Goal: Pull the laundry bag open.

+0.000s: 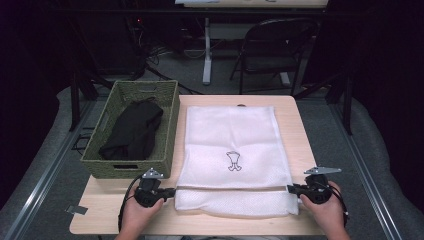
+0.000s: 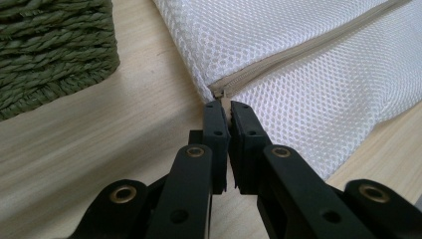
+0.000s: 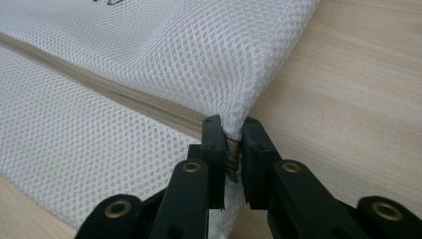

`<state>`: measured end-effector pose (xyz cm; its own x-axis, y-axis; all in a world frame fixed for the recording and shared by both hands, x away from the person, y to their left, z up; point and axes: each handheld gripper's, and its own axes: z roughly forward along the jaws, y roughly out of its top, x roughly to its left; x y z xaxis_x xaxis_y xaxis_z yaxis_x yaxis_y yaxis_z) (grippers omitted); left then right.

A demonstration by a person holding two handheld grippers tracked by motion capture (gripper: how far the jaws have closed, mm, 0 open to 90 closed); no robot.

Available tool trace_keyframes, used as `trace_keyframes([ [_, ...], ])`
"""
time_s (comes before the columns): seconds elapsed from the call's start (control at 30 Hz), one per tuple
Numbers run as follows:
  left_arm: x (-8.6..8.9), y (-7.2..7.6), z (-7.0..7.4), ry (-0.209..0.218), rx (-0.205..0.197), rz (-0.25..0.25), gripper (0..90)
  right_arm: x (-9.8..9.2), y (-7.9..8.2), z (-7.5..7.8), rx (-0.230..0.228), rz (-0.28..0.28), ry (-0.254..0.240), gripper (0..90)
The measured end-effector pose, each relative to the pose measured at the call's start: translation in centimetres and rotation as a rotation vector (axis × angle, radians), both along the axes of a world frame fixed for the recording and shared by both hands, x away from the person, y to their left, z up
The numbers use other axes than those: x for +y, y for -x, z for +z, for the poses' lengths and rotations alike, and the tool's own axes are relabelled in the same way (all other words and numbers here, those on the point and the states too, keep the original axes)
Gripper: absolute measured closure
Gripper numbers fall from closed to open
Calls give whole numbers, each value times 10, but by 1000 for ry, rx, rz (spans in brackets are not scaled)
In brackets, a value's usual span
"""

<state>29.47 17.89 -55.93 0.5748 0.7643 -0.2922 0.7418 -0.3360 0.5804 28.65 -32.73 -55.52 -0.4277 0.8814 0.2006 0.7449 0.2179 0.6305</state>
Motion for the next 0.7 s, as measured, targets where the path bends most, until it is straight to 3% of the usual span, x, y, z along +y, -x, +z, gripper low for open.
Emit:
trace_keyframes([
  [0.47, -1, 2, -2, -9, -10, -1, 852, -1, 1, -2, 19, -8, 1, 806],
  [0.7, -2, 2, -2, -28, -33, 7, 795, -2, 1, -3, 16, -15, 9, 760],
])
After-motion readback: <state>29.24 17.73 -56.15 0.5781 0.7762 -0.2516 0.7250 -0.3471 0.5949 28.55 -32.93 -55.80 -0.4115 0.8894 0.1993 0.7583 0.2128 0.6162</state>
